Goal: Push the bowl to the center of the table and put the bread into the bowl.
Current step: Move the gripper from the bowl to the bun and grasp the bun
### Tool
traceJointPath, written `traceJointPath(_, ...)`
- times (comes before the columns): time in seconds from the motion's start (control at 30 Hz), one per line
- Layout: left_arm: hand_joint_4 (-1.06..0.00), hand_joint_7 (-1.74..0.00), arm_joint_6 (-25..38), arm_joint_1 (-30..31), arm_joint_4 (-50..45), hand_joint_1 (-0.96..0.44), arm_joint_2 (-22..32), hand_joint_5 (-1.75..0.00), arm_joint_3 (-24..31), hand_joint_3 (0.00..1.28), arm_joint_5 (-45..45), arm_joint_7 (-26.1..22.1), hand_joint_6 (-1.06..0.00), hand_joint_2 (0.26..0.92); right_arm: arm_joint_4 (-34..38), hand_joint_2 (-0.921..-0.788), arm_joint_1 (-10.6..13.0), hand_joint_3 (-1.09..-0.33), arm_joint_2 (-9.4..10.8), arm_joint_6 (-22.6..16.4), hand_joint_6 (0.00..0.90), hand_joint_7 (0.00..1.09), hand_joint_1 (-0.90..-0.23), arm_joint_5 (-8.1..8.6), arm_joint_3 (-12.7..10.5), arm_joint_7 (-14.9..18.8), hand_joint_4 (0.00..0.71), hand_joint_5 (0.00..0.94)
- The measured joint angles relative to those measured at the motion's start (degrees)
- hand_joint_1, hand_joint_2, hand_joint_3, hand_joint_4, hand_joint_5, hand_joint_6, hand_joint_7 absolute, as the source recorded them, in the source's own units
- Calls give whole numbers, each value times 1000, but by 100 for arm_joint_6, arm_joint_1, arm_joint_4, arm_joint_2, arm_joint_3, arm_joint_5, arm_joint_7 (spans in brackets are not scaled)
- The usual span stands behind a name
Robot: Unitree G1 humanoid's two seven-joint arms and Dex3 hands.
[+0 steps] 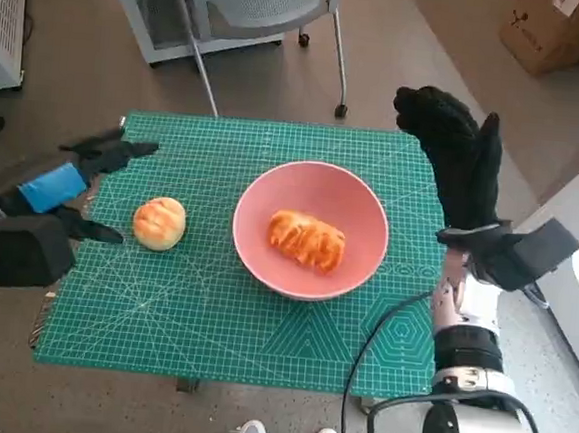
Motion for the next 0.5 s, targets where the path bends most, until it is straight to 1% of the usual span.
traceJointPath(0.27, -99, -70, -24, -277, 650, -311, -253, -3, -565, 4, 521, 212, -267, 729, -15, -921, -13, -495, -21, 25, 397, 2, -574, -5, 16, 31, 258, 5)
traceJointPath(0.5, -127, -48, -94, -567, 1284, -315, -495, -10, -1018, 3, 1042, 579, -279, 732, -48, -921, -13, -495, -90, 35, 398, 2, -581, -9, 13, 63, 259, 4)
